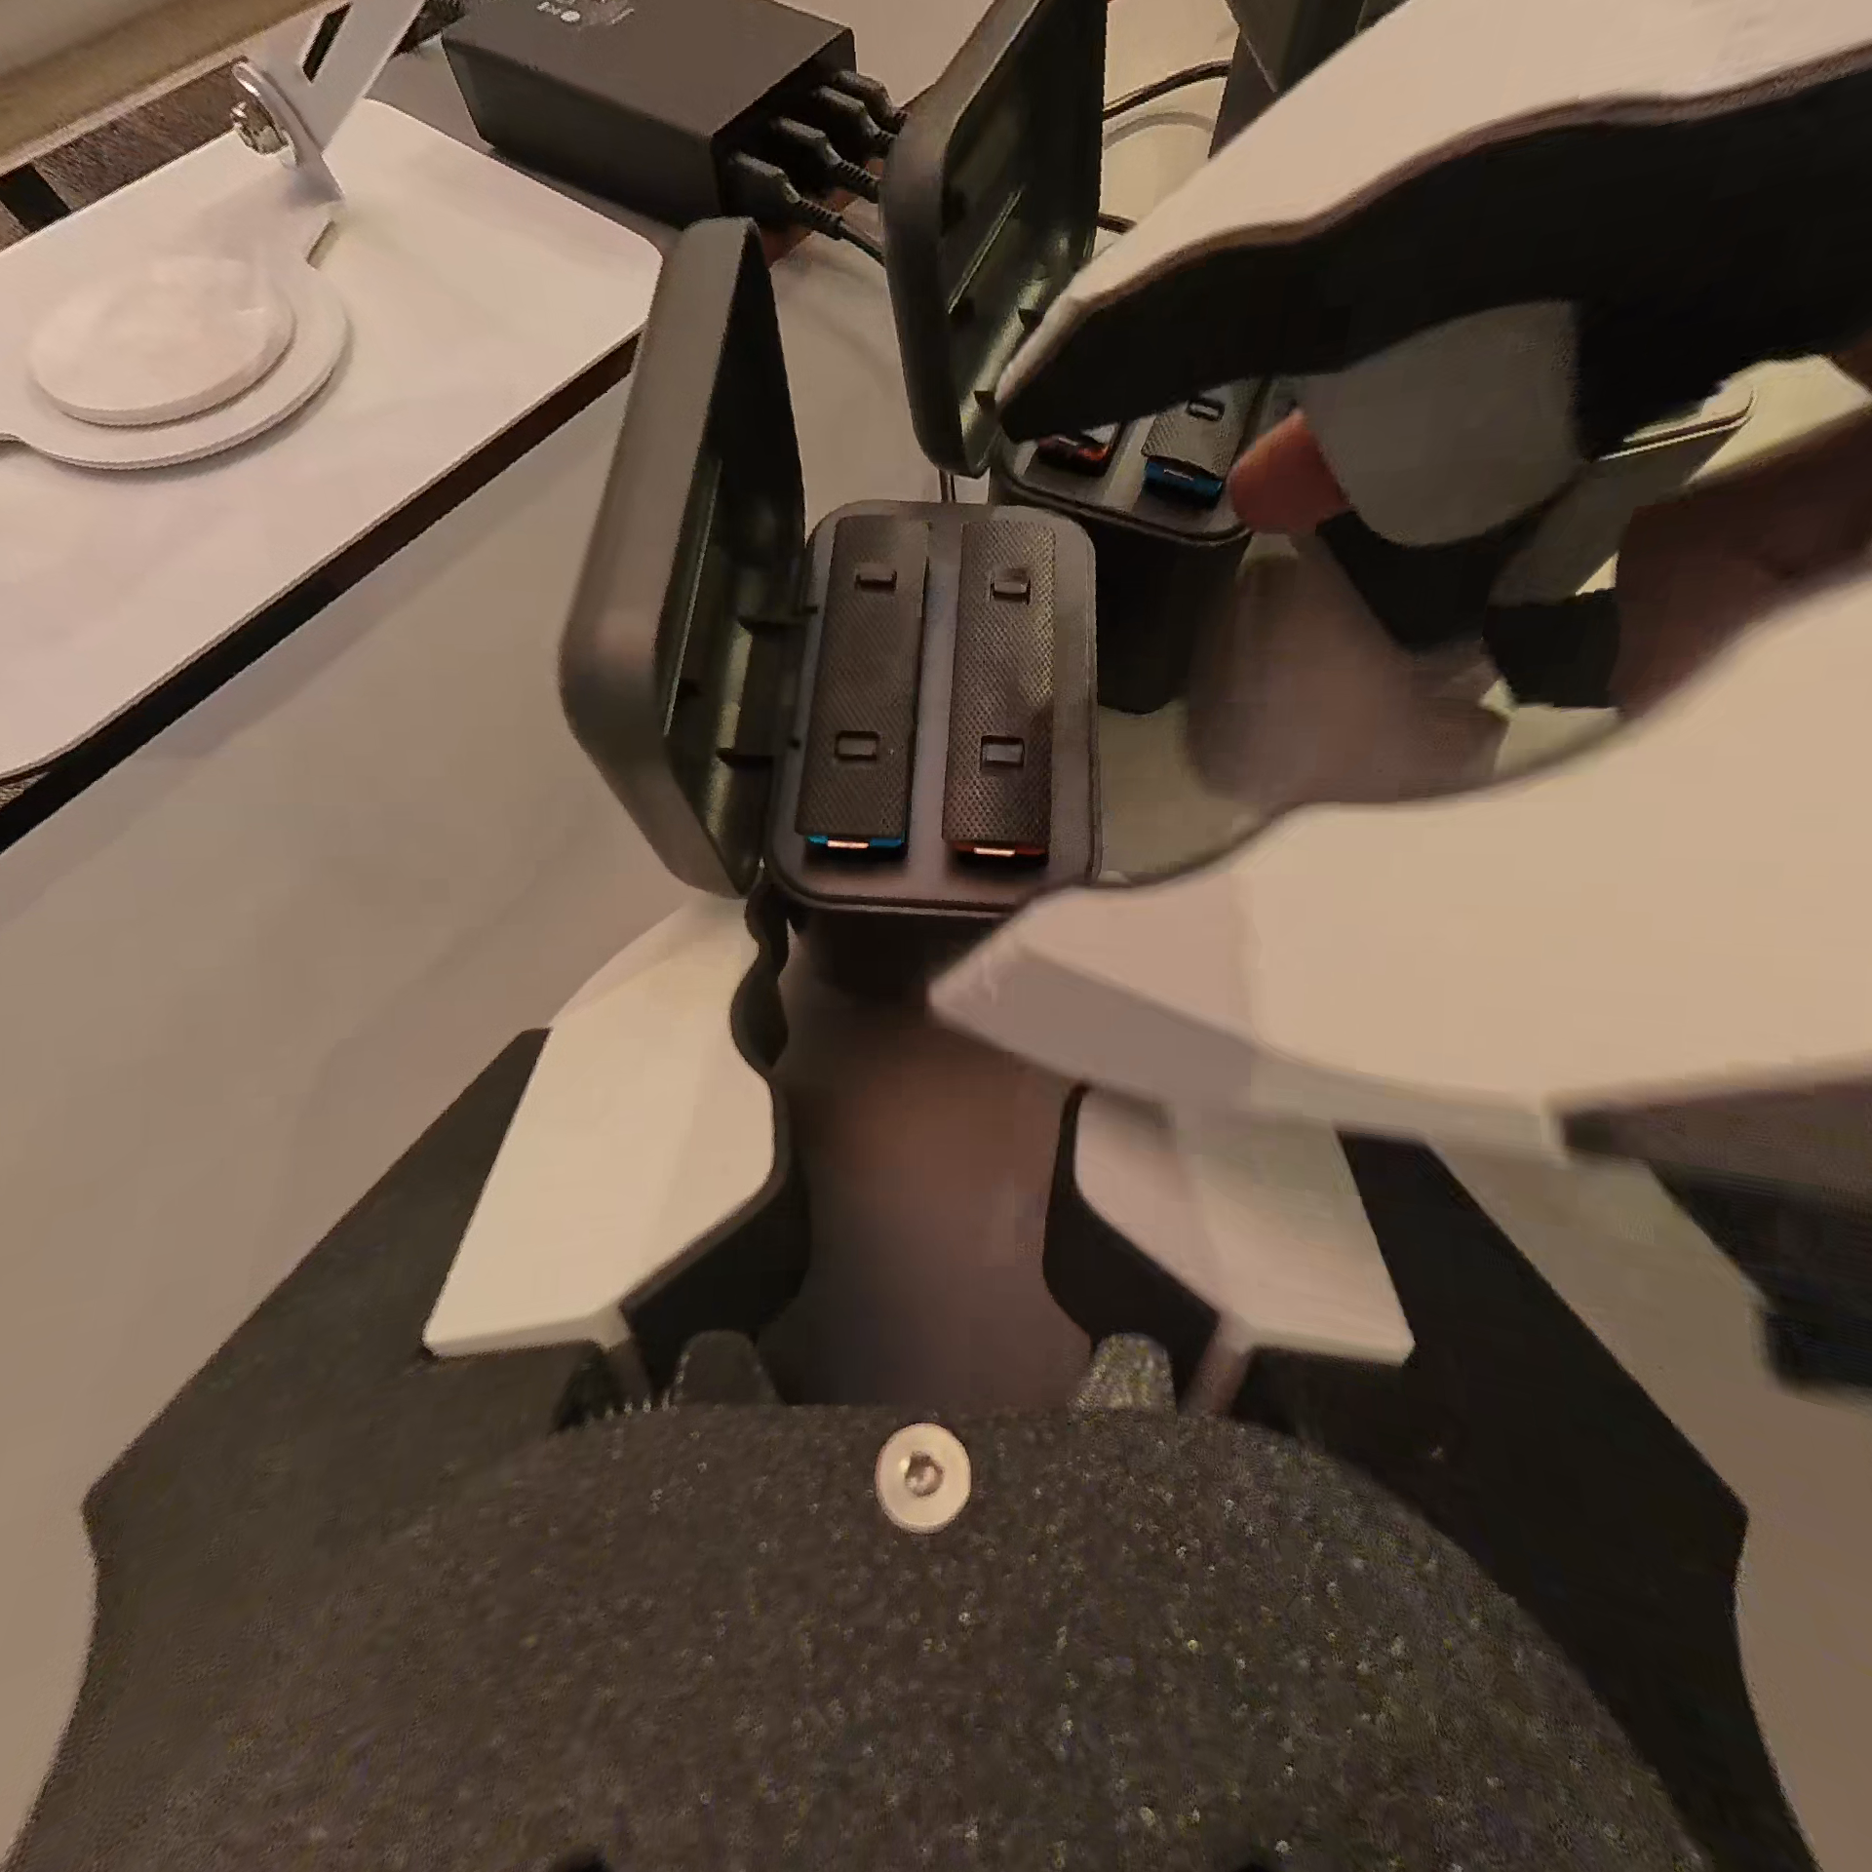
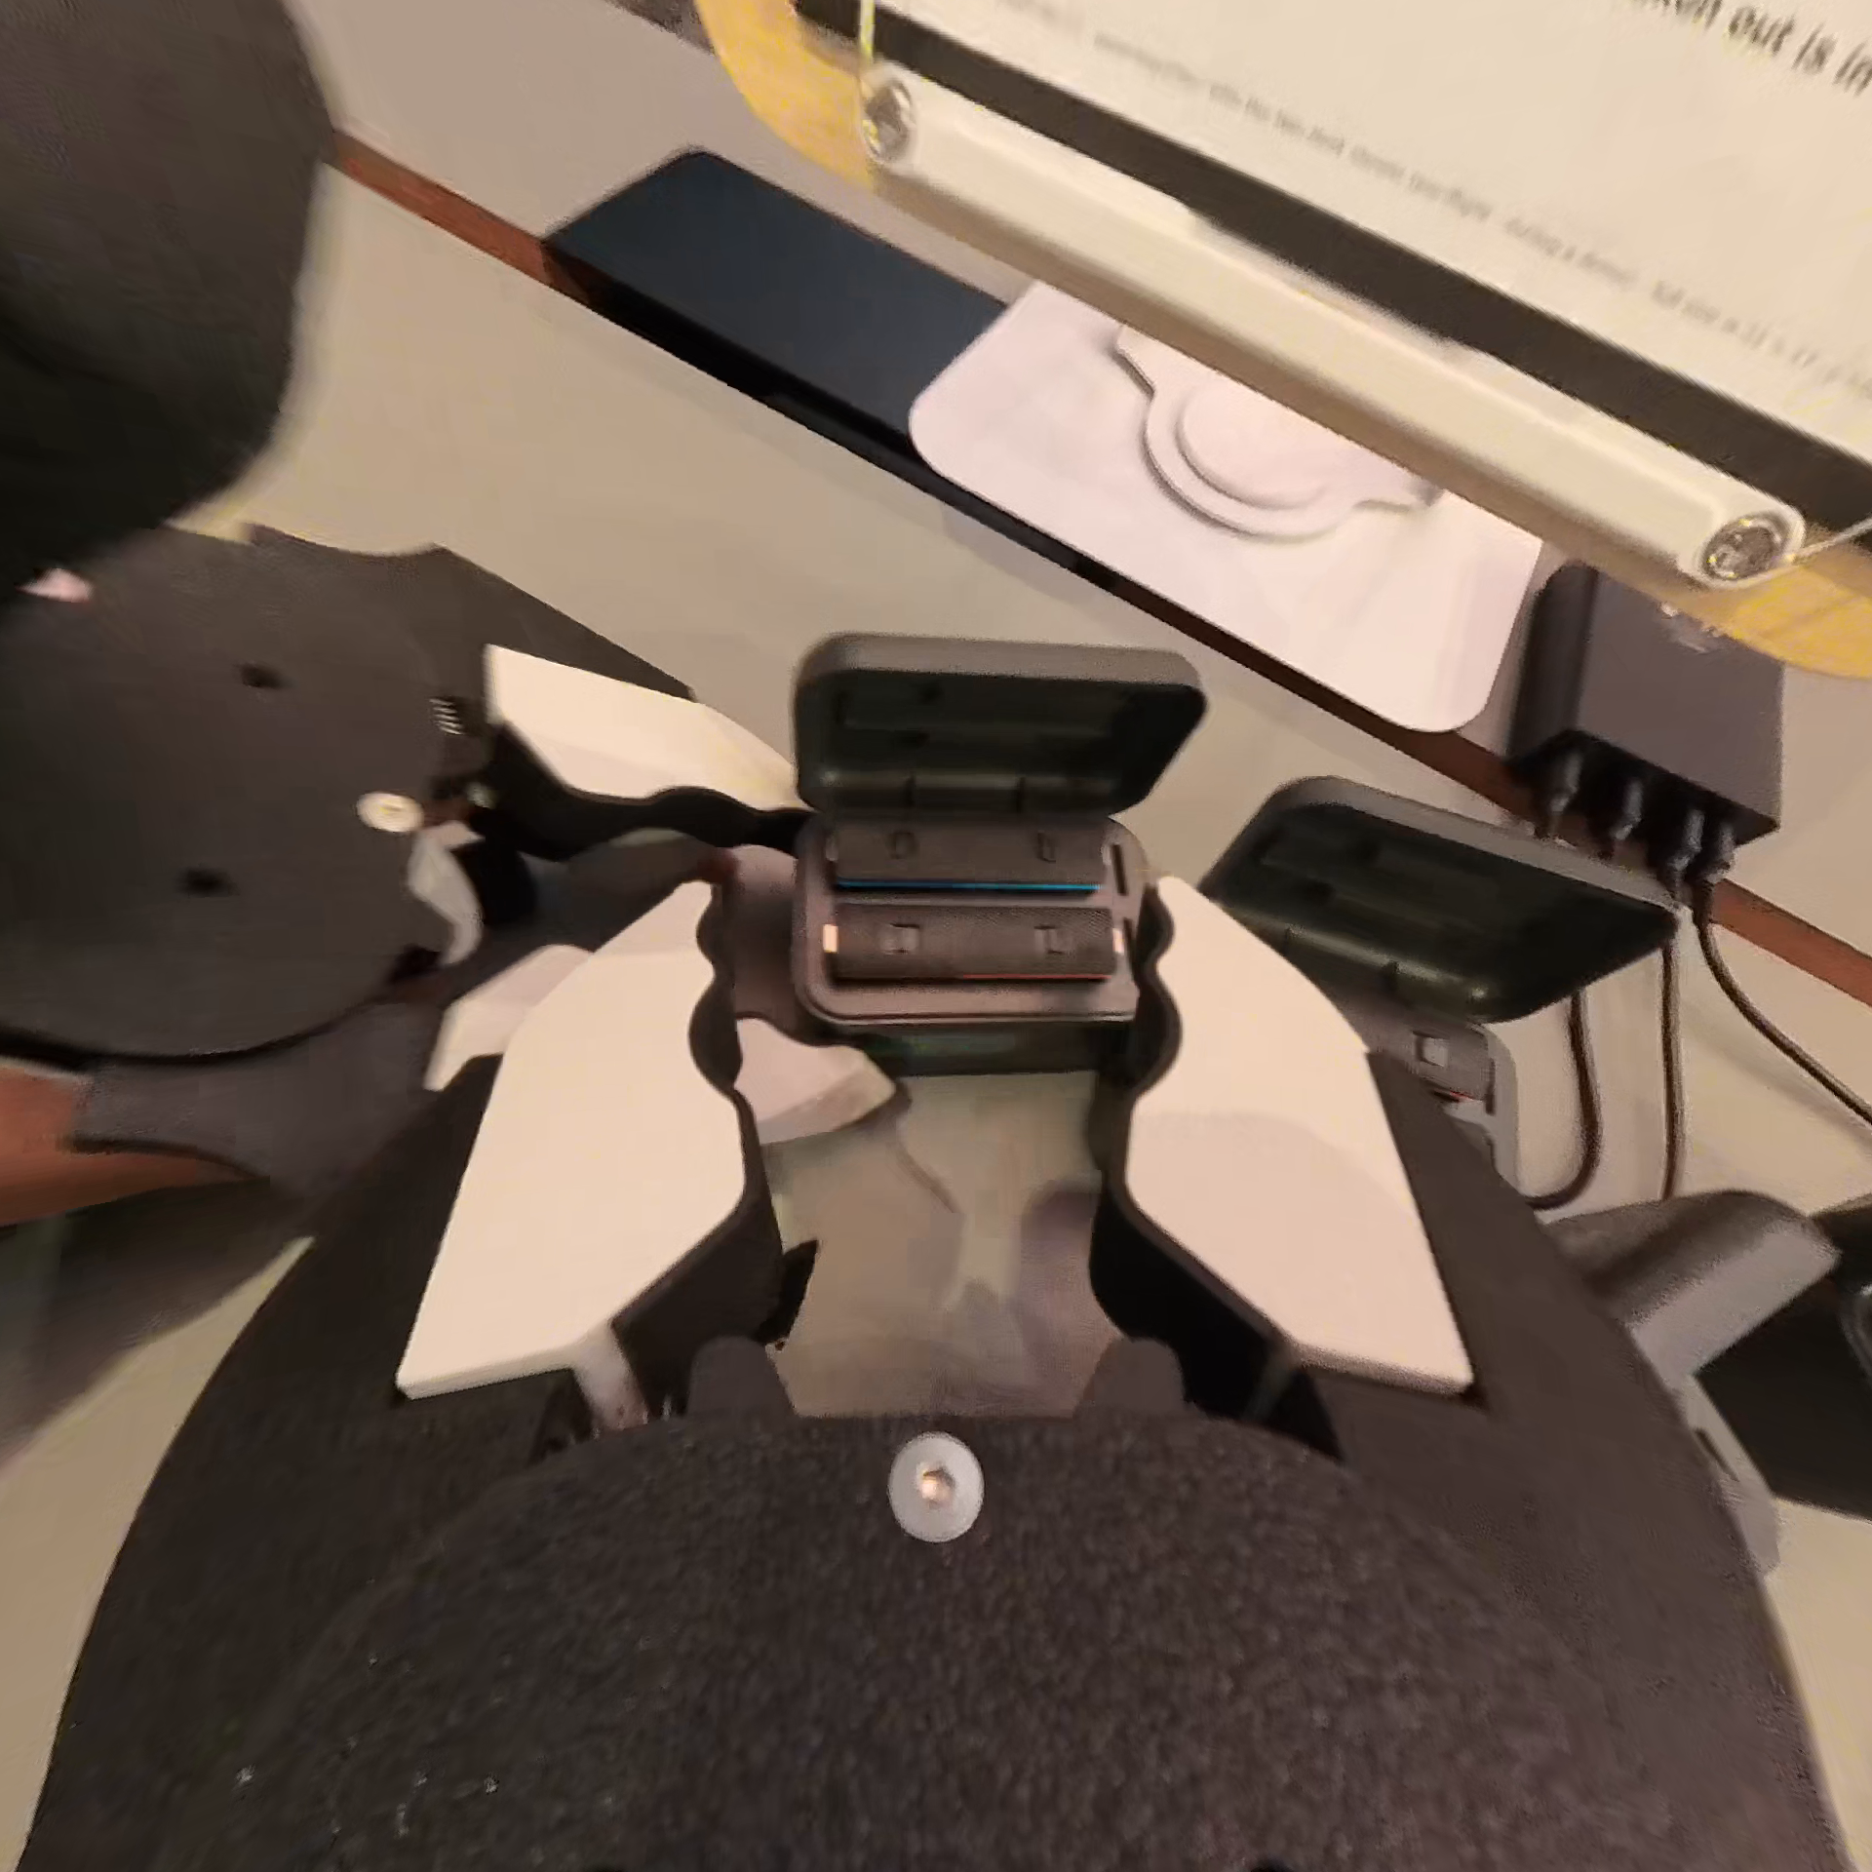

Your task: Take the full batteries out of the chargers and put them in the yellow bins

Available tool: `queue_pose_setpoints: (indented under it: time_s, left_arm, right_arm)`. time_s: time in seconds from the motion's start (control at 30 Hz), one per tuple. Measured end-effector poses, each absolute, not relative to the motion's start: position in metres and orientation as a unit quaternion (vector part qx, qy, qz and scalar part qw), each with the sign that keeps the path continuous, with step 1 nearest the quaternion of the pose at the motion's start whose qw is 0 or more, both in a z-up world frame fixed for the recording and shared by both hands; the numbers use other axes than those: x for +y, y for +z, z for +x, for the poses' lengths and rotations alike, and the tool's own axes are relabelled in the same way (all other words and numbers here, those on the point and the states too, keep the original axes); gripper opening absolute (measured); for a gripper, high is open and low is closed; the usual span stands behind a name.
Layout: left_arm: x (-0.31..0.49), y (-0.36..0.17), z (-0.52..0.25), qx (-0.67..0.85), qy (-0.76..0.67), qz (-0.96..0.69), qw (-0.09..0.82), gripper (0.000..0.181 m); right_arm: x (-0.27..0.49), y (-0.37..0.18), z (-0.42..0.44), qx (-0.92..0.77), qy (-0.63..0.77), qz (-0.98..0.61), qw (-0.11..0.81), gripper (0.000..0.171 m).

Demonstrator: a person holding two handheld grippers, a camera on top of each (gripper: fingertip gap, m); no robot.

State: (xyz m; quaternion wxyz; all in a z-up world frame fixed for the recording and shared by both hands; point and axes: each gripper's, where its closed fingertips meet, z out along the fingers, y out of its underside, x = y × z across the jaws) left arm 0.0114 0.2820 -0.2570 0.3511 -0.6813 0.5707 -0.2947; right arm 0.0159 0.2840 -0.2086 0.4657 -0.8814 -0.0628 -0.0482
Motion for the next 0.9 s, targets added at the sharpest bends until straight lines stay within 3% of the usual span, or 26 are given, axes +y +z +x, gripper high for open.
queue_pose_setpoints:
  time_s: [0.27, 0.43, 0.9]
  left_arm:
    - [0.283, -0.257, 0.01, 0.575, -0.292, -0.678, 0.353, 0.055]
    - [0.284, -0.257, 0.009, 0.577, -0.292, -0.676, 0.353, 0.055]
    - [0.284, -0.258, 0.006, 0.585, -0.286, -0.672, 0.354, 0.054]
  right_arm:
    - [0.285, -0.219, 0.027, -0.078, -0.037, -0.899, 0.429, 0.079]
    - [0.285, -0.223, 0.018, -0.087, -0.018, -0.91, 0.406, 0.066]
    - [0.285, -0.226, 0.017, -0.108, -0.01, -0.909, 0.402, 0.067]
